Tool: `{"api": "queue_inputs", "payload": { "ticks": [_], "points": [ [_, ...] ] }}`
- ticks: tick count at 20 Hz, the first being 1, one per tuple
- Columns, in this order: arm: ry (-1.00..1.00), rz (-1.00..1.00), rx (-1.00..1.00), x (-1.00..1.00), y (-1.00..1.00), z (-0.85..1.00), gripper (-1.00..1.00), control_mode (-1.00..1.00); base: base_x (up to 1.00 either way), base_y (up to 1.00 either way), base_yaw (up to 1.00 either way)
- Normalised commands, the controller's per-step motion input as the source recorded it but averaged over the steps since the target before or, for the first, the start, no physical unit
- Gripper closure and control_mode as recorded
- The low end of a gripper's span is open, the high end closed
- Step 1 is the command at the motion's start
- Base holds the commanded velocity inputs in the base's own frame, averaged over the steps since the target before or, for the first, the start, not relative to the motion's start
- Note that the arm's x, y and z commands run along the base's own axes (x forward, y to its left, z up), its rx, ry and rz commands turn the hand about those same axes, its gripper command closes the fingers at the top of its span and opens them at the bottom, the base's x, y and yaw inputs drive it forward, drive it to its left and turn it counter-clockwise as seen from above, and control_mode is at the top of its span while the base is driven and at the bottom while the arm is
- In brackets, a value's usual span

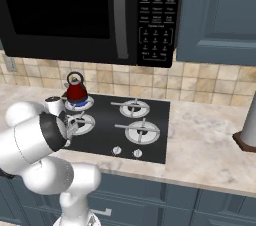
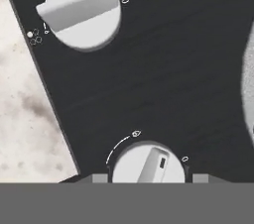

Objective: Lower the heat of the kettle.

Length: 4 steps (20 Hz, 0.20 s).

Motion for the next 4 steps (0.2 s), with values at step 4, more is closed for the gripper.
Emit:
{"api": "queue_inputs", "payload": {
  "ticks": [4],
  "points": [
    [0.00,-0.53,0.06,-0.08,0.00,-0.05,1.00,-1.00,0.00,0.00,0.00]
  ]
}}
